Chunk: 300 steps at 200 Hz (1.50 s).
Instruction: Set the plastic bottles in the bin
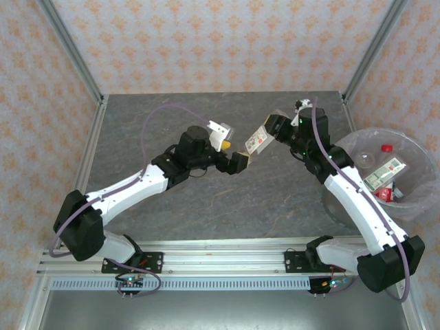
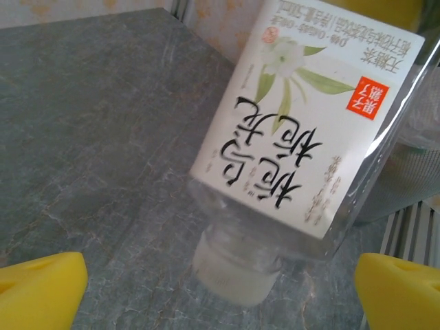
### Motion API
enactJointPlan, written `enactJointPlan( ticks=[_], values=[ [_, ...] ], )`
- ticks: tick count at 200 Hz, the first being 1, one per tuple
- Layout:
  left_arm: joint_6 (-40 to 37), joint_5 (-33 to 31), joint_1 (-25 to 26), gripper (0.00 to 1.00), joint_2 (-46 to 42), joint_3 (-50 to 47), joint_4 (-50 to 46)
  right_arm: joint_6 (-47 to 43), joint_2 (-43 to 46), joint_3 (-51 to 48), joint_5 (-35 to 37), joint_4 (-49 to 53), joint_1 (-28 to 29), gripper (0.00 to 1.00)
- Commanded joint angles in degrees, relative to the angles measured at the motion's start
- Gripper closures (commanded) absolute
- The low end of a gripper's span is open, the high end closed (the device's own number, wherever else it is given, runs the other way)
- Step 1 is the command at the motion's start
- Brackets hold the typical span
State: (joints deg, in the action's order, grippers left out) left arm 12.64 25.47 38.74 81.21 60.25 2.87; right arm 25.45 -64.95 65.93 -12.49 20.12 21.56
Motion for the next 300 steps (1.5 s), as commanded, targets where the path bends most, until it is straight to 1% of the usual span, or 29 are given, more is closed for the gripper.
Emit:
enactJointPlan(
  ticks=[1, 53, 74, 100, 130, 152, 177, 209, 244, 273, 293, 300],
  values=[
    [2.07, -4.07, -1.11, 0.00, -3.45, -1.75, 5.95, -2.62, 2.77, -0.03, 5.77, 0.52, 0.05, 1.00],
    [6.28, -14.65, -3.74, 0.00, -7.66, -7.07, 9.61, -6.82, 6.92, 1.58, 12.36, 3.77, 0.02, 1.00],
    [7.58, -18.95, -4.67, 0.00, -9.07, -8.75, 9.21, -8.83, 8.87, 2.61, 15.23, 5.93, -0.01, 1.00],
    [8.55, -22.26, -5.58, 0.00, -9.81, -9.81, 7.63, -11.45, 11.75, 3.95, 18.82, 8.21, 0.05, 1.00],
    [9.89, -26.75, -6.03, 0.00, -9.43, -10.30, 5.93, -13.49, 15.15, 4.27, 23.63, 9.23, 0.03, 1.00],
    [12.51, -29.78, -6.90, 0.00, -8.93, -10.85, 5.87, -14.78, 17.38, 4.65, 27.95, 9.86, 0.04, 1.00],
    [14.89, -29.41, -8.52, 0.00, -7.62, -10.53, 5.80, -15.20, 19.94, 6.54, 36.82, 12.27, 0.04, 1.00],
    [15.61, -28.24, -9.08, 0.00, -6.12, -9.39, 4.90, -20.29, 23.22, 9.00, 43.42, 14.35, -0.07, 1.00],
    [15.92, -28.28, -9.44, 0.00, -5.37, -9.18, 4.38, -26.75, 23.24, 14.82, 51.64, 21.88, -0.70, 1.00],
    [16.42, -28.37, -9.64, 0.00, -5.26, -9.40, 4.27, -31.28, 24.20, 16.61, 57.16, 23.73, -0.84, 1.00],
    [16.96, -27.96, -9.82, 0.00, -5.11, -9.53, 4.21, -34.84, 23.32, 15.99, 65.35, 24.32, -0.84, 1.00],
    [16.98, -27.80, -9.83, 0.00, -5.16, -9.54, 4.02, -35.94, 23.20, 15.34, 67.10, 23.88, -0.91, 1.00]
  ],
)
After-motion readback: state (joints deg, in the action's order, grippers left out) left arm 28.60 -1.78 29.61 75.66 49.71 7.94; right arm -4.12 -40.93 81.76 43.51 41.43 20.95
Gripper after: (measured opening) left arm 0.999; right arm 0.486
